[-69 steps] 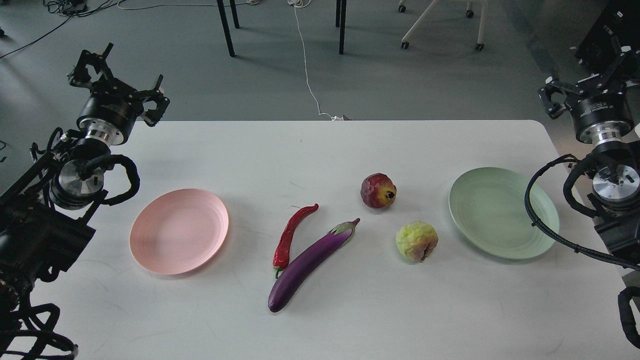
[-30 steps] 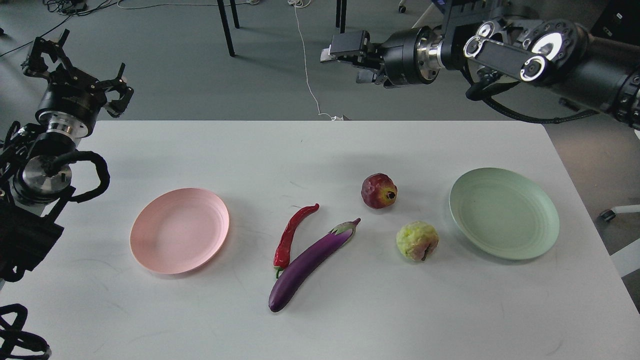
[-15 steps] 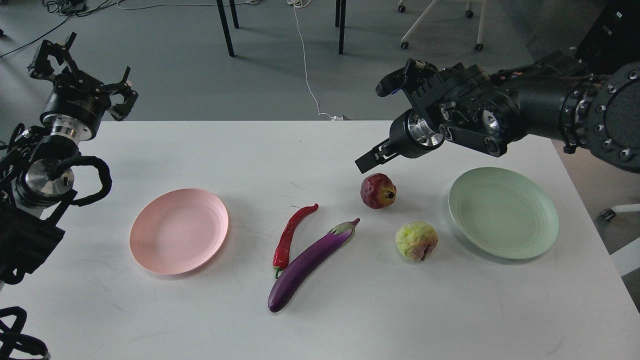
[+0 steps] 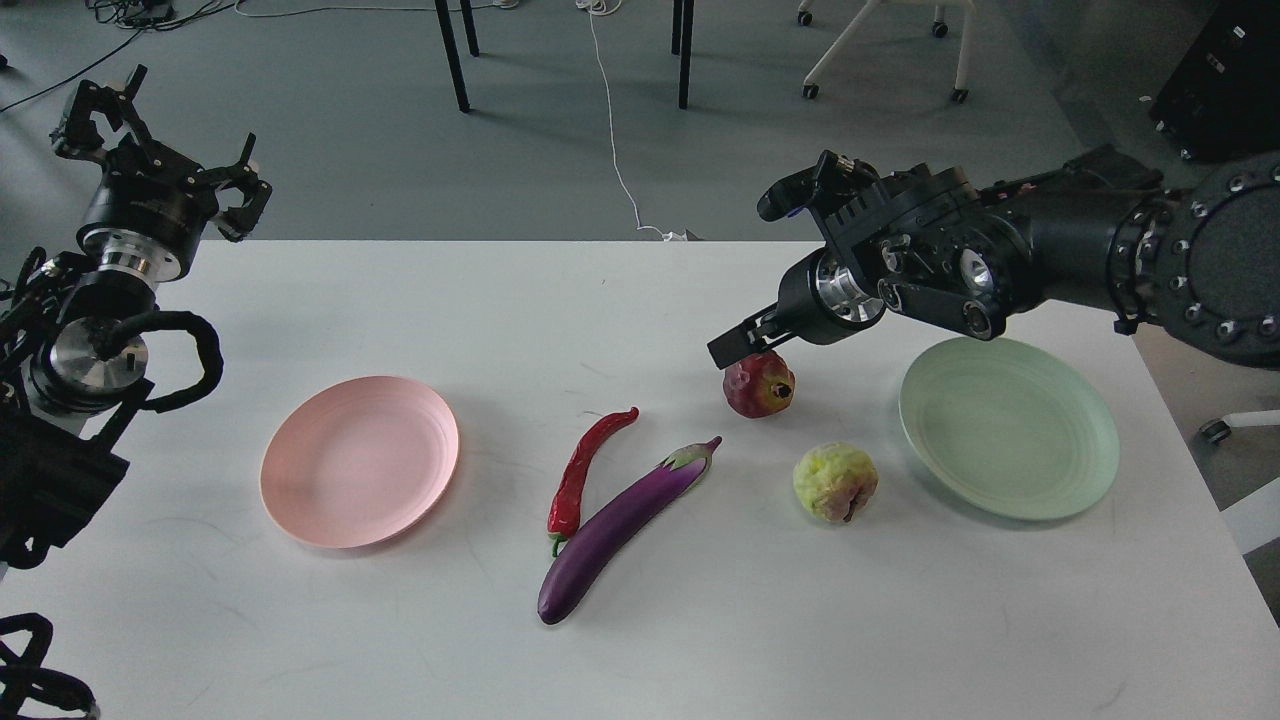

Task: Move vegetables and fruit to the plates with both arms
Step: 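Reach the right gripper down to the red apple and grasp it, then carry the red apple to the green plate and release it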

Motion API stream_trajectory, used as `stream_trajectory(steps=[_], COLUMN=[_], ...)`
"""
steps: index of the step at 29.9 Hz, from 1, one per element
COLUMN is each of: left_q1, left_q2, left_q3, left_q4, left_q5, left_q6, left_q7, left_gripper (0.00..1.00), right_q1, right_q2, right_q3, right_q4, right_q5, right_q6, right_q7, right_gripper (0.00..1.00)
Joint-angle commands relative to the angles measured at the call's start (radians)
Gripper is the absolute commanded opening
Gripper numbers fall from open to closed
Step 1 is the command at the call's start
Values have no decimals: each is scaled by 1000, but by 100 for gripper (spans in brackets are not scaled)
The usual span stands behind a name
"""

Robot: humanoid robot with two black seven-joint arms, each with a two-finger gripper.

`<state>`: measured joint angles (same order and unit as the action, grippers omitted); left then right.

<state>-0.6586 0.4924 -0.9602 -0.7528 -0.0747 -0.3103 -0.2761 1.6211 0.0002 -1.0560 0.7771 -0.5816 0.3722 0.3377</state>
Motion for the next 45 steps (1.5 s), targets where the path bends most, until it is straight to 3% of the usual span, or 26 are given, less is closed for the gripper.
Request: stream_trajectory(steps=[1, 5, 14, 18, 21, 23, 31, 36, 40, 45], left_q1=[4, 4, 2, 4, 4, 2, 2, 2, 2, 2], left_q2=[2, 0, 2, 2, 3, 3, 15, 20, 20, 9], left_q3=[0, 0, 0, 0, 0, 0, -2, 0, 0, 0], left_q4=[0, 1, 1, 0, 1, 1, 0, 0, 0, 0], left_q5=[0, -2, 0, 0, 1, 1, 0, 0, 0, 0], left_q6=[0, 3, 3, 3, 3, 3, 2, 2, 0, 3], left_q7=[0, -2, 0, 0, 0, 0, 0, 0, 0, 0], left_gripper=[98, 98, 98, 98, 98, 98, 98, 98, 98, 98], right_q1=[-61, -112, -132, -148, -150, -129, 81, 108, 91, 33], right_q2=[0, 0, 0, 0, 0, 0, 0, -169, -331, -483], right_q3=[-7, -7, 8, 1, -2, 4, 36, -11, -19, -19], right_q4=[-54, -96, -101, -111, -113, -111, -20, 117, 126, 142], right_q5=[-10, -17, -15, -15, -15, -12, -15, -139, -302, -345], right_q6=[-1, -12, -18, -18, -18, -18, -12, -18, -36, -39], right_q7=[0, 0, 1, 1, 1, 1, -2, -8, -8, -8], right_gripper=[94, 91, 67, 62, 46, 41, 39, 40, 41, 42])
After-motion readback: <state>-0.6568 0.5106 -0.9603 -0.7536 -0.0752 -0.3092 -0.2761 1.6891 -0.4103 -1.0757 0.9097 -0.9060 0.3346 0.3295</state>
